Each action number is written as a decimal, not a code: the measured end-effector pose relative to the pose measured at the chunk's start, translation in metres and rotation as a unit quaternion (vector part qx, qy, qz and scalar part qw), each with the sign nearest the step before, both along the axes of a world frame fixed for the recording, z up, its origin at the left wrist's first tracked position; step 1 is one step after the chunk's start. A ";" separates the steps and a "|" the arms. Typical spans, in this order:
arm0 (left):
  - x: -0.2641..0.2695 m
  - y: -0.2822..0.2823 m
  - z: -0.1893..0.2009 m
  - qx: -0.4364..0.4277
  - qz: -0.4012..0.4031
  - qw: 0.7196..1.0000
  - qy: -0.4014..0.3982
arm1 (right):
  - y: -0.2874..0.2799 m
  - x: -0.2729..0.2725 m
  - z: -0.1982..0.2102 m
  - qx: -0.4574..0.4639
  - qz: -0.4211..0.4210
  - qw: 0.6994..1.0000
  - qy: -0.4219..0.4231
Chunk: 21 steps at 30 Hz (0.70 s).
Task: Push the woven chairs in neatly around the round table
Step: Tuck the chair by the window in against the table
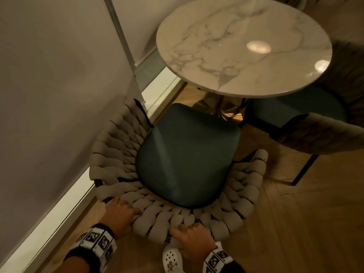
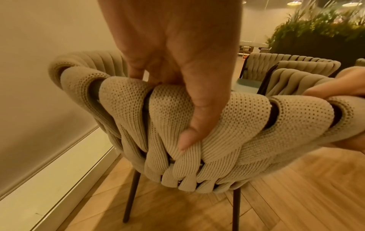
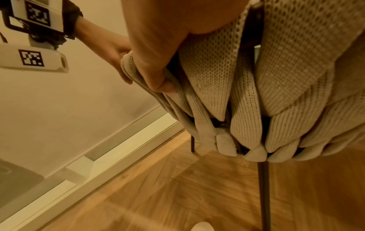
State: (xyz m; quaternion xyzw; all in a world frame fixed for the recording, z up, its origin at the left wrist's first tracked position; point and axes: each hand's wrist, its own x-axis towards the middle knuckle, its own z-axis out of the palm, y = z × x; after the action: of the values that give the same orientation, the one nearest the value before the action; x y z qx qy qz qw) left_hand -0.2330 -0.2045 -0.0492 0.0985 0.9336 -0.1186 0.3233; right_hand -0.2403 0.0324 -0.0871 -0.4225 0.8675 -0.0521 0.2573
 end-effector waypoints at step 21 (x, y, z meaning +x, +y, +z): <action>-0.064 -0.035 -0.016 -0.015 0.012 0.999 -0.044 | -0.038 -0.049 0.010 0.014 -0.042 0.998 0.037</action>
State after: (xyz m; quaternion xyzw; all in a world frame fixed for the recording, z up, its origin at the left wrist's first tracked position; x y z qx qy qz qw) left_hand -0.2968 -0.2392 -0.0655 0.0870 0.9177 -0.1245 0.3671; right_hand -0.2888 -0.0051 -0.0767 -0.3838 0.8940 -0.0356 0.2286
